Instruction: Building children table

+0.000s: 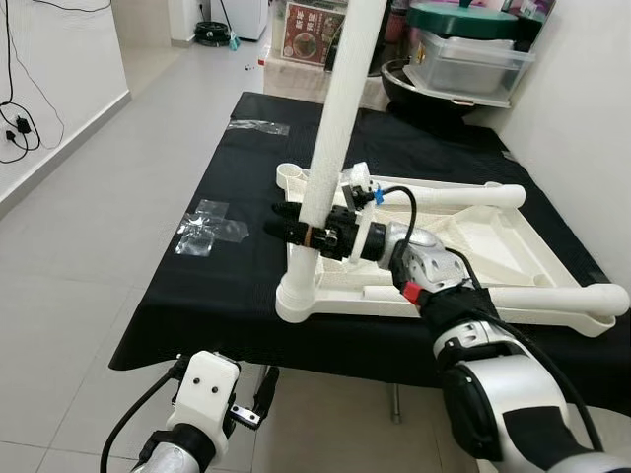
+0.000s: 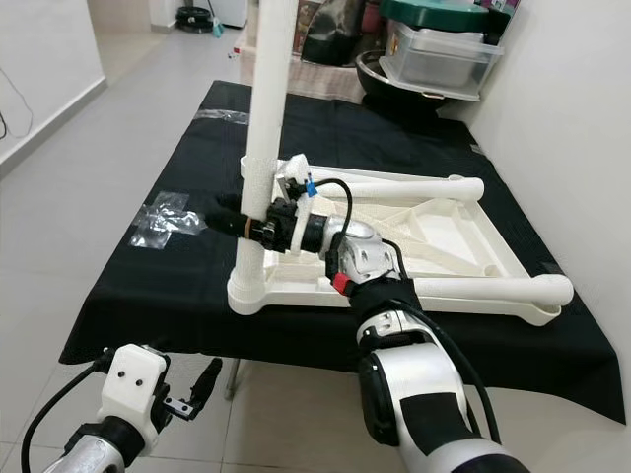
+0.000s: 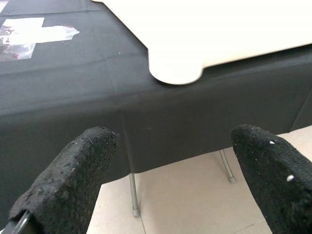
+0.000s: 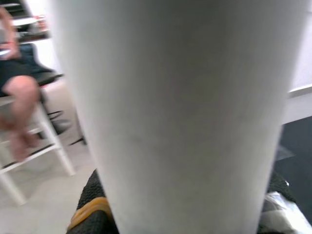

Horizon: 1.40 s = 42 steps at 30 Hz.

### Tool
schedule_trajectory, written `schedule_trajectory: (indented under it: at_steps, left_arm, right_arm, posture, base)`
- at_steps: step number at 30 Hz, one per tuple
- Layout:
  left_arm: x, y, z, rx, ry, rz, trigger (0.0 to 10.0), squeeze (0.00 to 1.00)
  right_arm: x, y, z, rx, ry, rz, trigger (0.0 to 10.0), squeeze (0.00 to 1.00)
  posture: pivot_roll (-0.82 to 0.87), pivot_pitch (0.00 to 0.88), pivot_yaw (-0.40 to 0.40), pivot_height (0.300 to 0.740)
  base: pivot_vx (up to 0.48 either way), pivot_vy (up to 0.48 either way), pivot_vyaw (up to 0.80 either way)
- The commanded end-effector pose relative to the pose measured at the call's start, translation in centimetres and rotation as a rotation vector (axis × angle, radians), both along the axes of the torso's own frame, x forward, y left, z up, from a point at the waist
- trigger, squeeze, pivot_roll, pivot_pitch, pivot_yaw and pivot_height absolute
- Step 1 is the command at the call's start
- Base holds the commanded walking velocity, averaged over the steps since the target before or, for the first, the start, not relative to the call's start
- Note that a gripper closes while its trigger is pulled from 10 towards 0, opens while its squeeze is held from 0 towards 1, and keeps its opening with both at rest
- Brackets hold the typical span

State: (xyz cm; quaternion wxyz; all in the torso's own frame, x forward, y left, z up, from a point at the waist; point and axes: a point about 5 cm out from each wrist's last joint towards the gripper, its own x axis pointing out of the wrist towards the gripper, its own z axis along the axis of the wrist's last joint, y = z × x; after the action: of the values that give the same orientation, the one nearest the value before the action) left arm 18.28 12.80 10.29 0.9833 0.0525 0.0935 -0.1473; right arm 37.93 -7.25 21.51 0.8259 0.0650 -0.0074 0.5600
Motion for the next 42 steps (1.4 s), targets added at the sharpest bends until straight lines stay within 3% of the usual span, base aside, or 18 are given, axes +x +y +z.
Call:
schedule_trajectory:
  at_steps: [1, 3, 6, 7, 8, 9, 10, 11, 12, 16, 23, 24, 25, 30, 31, 33, 37, 42]
  left_arm:
    - [-0.1, -0.2, -0.1, 0.005, 0.002, -0.007, 10.0, 0.00]
    - [-0.1, -0.2, -0.1, 0.005, 0.002, -0.007, 10.0, 0.00]
    - [-0.1, -0.2, -0.1, 0.005, 0.003, -0.010, 10.0, 0.00]
    - [-0.1, -0.2, -0.1, 0.005, 0.003, -0.010, 10.0, 0.00]
    - [0.0, -0.1, -0.1, 0.005, 0.003, -0.012, 10.0, 0.00]
    - [0.0, -0.1, -0.1, 0.005, 0.003, -0.012, 10.0, 0.00]
    - [0.0, -0.1, -0.1, 0.006, 0.002, -0.014, 10.0, 0.00]
    - [0.0, -0.1, -0.1, 0.006, 0.002, -0.014, 10.0, 0.00]
    - [0.1, -0.1, -0.1, 0.010, 0.002, -0.019, 10.0, 0.00]
    - [0.1, 0.0, -0.1, 0.016, 0.001, -0.023, 10.0, 0.00]
    - [0.1, 0.1, -0.1, 0.019, 0.001, -0.022, 10.0, 0.00]
    - [0.1, 0.1, -0.1, 0.020, 0.001, -0.021, 10.0, 0.00]
    - [0.1, 0.1, -0.1, 0.018, 0.003, -0.021, 10.0, 0.00]
    - [0.1, 0.0, -0.1, 0.015, 0.003, -0.021, 10.0, 0.00]
    - [0.1, -0.1, -0.1, 0.013, 0.003, -0.021, 10.0, 0.00]
    - [0.2, -0.1, -0.1, 0.012, 0.002, -0.021, 10.0, 0.00]
    - [0.2, -0.2, -0.2, 0.002, 0.003, -0.020, 10.0, 0.00]
    - [0.1, -0.3, -0.3, 0.000, 0.003, -0.020, 10.0, 0.00]
  right_arm:
    - [0.5, -0.4, -0.7, -0.005, 0.037, -0.137, 0.0, 0.00]
    - [0.5, -0.4, -0.7, -0.005, 0.037, -0.137, 0.0, 0.00]
    - [1.3, -1.3, -1.6, -0.039, 0.059, -0.431, 0.0, 0.00]
    - [1.3, -1.3, -1.6, -0.039, 0.059, -0.431, 0.0, 0.00]
    - [1.8, -2.5, -2.4, -0.031, 0.123, -0.710, 0.0, 0.00]
    - [1.8, -2.5, -2.4, -0.031, 0.123, -0.710, 0.0, 0.00]
    - [1.8, -3.5, -2.9, -0.042, 0.147, -0.960, 0.0, 0.00]
    - [1.8, -3.5, -2.9, -0.042, 0.147, -0.960, 0.0, 0.00]
    - [1.4, -4.1, -3.5, -0.038, 0.188, -1.144, 0.0, 0.00]
    - [0.5, -4.1, -4.0, -0.011, 0.228, -1.317, 0.0, 0.00]
    - [0.0, -2.6, -4.4, 0.025, 0.280, -1.343, 0.0, 0.00]
    - [0.0, -1.6, -4.3, 0.066, 0.298, -1.300, 10.0, 0.00]
    - [0.1, -0.6, -3.9, 0.116, 0.279, -1.214, 10.0, 1.00]
    - [0.4, 0.0, -3.6, 0.194, 0.290, -1.063, 10.0, 1.00]
    - [0.6, -0.3, -3.4, 0.231, 0.290, -0.980, 10.0, 0.00]
    - [0.7, -0.6, -3.2, 0.254, 0.292, -0.931, 10.0, 0.00]
    - [0.1, -1.9, -1.8, 0.203, 0.179, -0.476, 10.0, 0.00]
    - [-0.3, -2.6, -1.1, 0.149, 0.131, -0.292, 10.0, 0.00]
  posture:
    - [0.16, 0.036, -0.163, 0.740]
    - [0.16, 0.036, -0.163, 0.740]
    - [0.15, 0.037, -0.155, 0.740]
    - [0.15, 0.037, -0.155, 0.740]
    - [0.15, 0.036, -0.149, 0.740]
    - [0.15, 0.036, -0.149, 0.740]
    - [0.14, 0.041, -0.142, 0.740]
    - [0.14, 0.041, -0.142, 0.740]
    - [0.14, 0.041, -0.141, 0.740]
    - [0.15, 0.042, -0.140, 0.740]
    - [0.15, 0.044, -0.140, 0.740]
    - [0.15, 0.042, -0.139, 0.740]
    - [0.15, 0.043, -0.141, 0.740]
    - [0.14, 0.046, -0.141, 0.740]
    - [0.14, 0.045, -0.144, 0.740]
    - [0.14, 0.045, -0.146, 0.740]
    - [0.12, 0.025, -0.157, 0.740]
    - [0.13, 0.019, -0.162, 0.740]
  base:
    - [0.000, 0.000, 0.00]
    - [0.000, 0.000, 0.00]
    - [0.000, 0.000, 0.00]
    - [0.000, 0.000, 0.00]
    - [0.000, 0.000, 0.00]
    - [0.000, 0.000, 0.00]
    - [0.000, 0.000, 0.00]
    - [0.000, 0.000, 0.00]
    - [0.000, 0.000, 0.00]
    - [0.000, 0.000, 0.00]
    - [0.000, 0.000, 0.00]
    - [0.000, 0.000, 0.00]
    - [0.000, 0.000, 0.00]
    - [0.000, 0.000, 0.00]
    - [0.000, 0.000, 0.00]
    - [0.000, 0.000, 0.00]
    - [0.000, 0.000, 0.00]
    - [0.000, 0.000, 0.00]
